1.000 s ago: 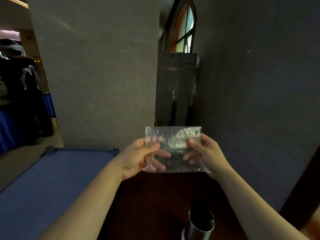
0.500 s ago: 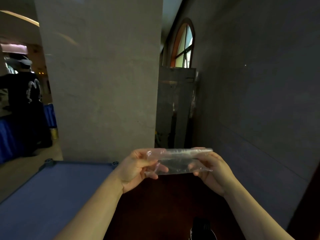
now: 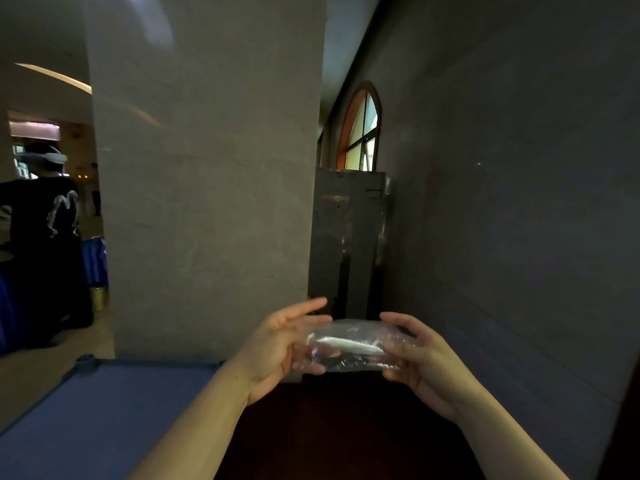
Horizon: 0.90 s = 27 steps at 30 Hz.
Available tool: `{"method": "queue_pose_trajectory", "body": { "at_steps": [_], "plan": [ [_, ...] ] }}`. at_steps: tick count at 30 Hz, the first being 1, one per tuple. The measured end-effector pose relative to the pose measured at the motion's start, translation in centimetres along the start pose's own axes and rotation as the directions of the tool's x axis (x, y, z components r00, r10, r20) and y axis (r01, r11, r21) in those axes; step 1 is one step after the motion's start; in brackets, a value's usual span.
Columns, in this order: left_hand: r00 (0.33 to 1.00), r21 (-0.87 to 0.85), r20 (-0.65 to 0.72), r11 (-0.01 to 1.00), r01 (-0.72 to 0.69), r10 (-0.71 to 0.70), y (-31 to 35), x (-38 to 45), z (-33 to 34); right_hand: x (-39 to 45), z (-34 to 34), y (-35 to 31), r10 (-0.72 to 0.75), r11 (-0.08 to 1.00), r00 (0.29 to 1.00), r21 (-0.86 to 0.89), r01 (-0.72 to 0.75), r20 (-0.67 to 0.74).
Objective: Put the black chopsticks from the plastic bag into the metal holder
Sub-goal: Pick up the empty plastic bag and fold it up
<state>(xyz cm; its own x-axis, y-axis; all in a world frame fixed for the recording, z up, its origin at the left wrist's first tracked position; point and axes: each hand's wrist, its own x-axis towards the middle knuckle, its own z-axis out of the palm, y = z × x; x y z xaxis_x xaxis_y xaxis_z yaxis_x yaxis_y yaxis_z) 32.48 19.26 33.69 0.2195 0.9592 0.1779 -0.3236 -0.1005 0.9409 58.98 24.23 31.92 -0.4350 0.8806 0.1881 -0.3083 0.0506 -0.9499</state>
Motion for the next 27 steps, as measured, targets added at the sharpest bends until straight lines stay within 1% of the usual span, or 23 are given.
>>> {"method": "queue_pose_trajectory", "body": {
  "at_steps": [2,4,6,8,13,16,19,22,25,27],
  "plan": [
    [0.999,-0.108,-0.035,0.994,-0.014,0.010,0.2,0.3,0.0,0.2,0.1,0.0,-0.046,0.999,0.998,0.014,0.047,-0.044],
    [0.998,-0.139,-0.058,0.990,0.007,-0.015,0.4,0.3,0.1,0.2,0.1,0.0,-0.089,0.996,0.993,0.009,0.090,-0.072],
    [0.995,-0.056,-0.078,0.996,0.062,-0.067,0.4,0.1,0.1,0.1,0.2,-0.1,-0.128,0.992,0.988,-0.026,0.126,-0.090],
    [0.991,0.056,-0.113,0.995,0.082,-0.075,0.4,-0.1,0.3,0.2,0.3,-0.1,-0.157,0.986,0.983,-0.070,0.151,-0.097],
    [0.965,0.146,-0.256,0.989,-0.009,0.047,0.4,-0.6,1.0,0.8,1.9,-0.3,-0.160,0.986,0.983,-0.064,0.155,-0.084],
    [0.943,0.146,-0.311,0.986,-0.078,0.121,1.2,-1.5,1.0,1.7,3.1,-0.3,-0.173,0.984,0.980,-0.066,0.167,-0.097],
    [0.906,0.166,-0.376,0.976,-0.143,0.196,2.3,-2.8,1.0,2.5,4.4,-0.3,-0.207,0.978,0.977,-0.032,0.205,-0.057],
    [0.857,0.187,-0.456,0.968,-0.170,0.239,3.4,-4.6,1.4,3.0,5.9,-0.4,-0.214,0.977,0.976,0.018,0.213,0.030],
    [0.788,0.166,-0.558,0.966,-0.199,0.258,4.2,-6.8,2.1,3.4,7.4,-0.5,-0.220,0.975,0.968,0.043,0.216,0.125],
    [0.737,0.183,-0.618,0.962,-0.203,0.273,4.5,-8.4,2.7,3.7,8.3,-0.4,-0.211,0.977,0.961,0.062,0.203,0.181]
  ]
}}
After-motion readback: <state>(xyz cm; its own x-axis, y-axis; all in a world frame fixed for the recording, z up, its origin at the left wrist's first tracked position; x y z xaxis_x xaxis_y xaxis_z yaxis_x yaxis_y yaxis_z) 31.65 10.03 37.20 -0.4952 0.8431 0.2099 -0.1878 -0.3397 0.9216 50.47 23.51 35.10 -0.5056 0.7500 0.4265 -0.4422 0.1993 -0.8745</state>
